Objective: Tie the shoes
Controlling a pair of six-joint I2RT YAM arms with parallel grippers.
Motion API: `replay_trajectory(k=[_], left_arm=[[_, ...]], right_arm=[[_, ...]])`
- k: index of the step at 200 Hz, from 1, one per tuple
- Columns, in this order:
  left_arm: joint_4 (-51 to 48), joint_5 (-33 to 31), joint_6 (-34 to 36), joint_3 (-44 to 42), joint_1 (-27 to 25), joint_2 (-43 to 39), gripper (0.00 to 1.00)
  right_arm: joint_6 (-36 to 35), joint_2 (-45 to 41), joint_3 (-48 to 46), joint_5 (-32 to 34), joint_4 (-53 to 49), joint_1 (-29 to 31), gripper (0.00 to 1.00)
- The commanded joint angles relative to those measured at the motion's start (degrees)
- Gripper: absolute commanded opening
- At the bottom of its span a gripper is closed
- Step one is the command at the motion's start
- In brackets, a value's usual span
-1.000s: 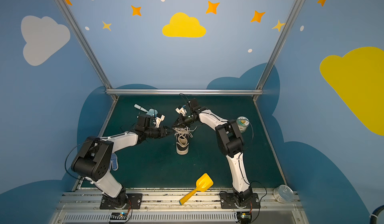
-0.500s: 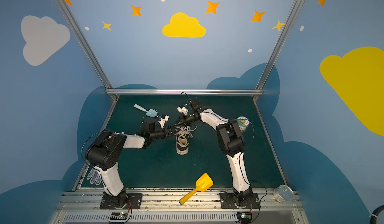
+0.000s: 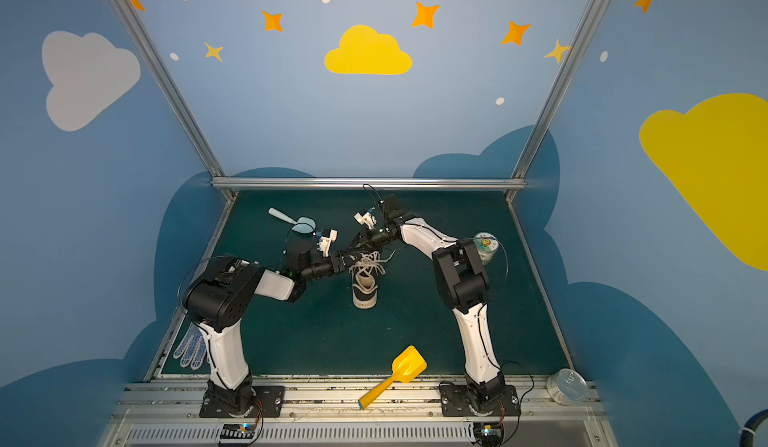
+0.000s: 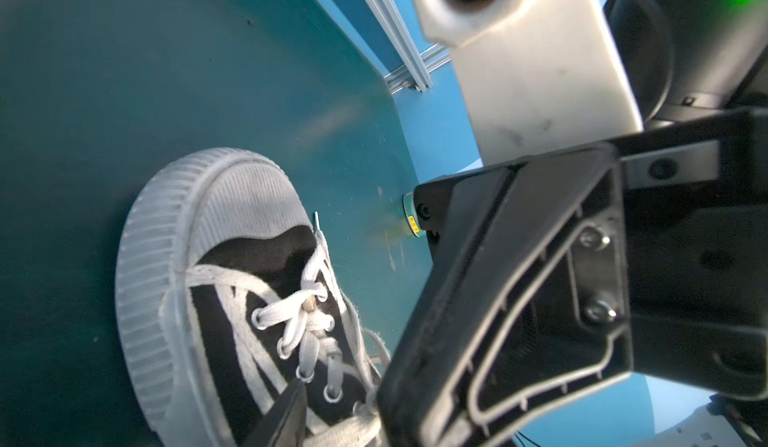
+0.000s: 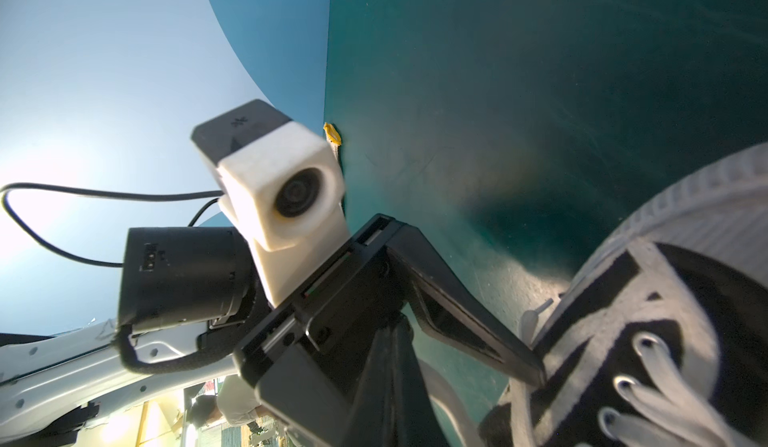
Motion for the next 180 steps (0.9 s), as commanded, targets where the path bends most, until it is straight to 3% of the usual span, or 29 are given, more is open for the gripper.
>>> replay_trajectory(k=[1,33,72,102,124,131,141,180], left_arm=[[5.4,-0.5,-1.2,0.2,-0.7,1.4,0.53],[9.3,-1.6,-2.1,0.1,-1.4,2.5,0.51],[11.3,-2.3,-3.0,0.3,-1.5,3.8,0.4],[13.2,-3.1,-3.4,0.2,-1.8,4.5,0.25],[13.2,-3.4,-3.3,0.3,-1.8,4.8,0.09],[13.2,-3.6,-3.2,0.1,-1.8,4.8,0.04],[13.0,-3.6,-3.1,-0.1,-1.9,4.8,0.03],[12.7,-3.6,-3.1,-0.8,-1.8,4.9,0.03]], right_arm=[[0.5,0.9,0.7,-1.0,0.8,-0.2,0.0],[0.5,0.7,0.3,-1.1,0.9,-0.3,0.0],[0.4,0.5,0.1,-1.3,0.9,-0.4,0.0],[0.2,0.0,-1.0,-1.3,1.2,-0.6,0.0],[0.1,-0.4,-1.6,-1.6,1.2,-0.8,0.0],[0.1,-0.6,-1.8,-1.5,1.2,-0.9,0.08],[0.5,-1.4,-2.5,-1.1,1.7,-1.4,0.27],[2.0,-4.6,-5.1,-0.4,3.4,-4.2,0.5]])
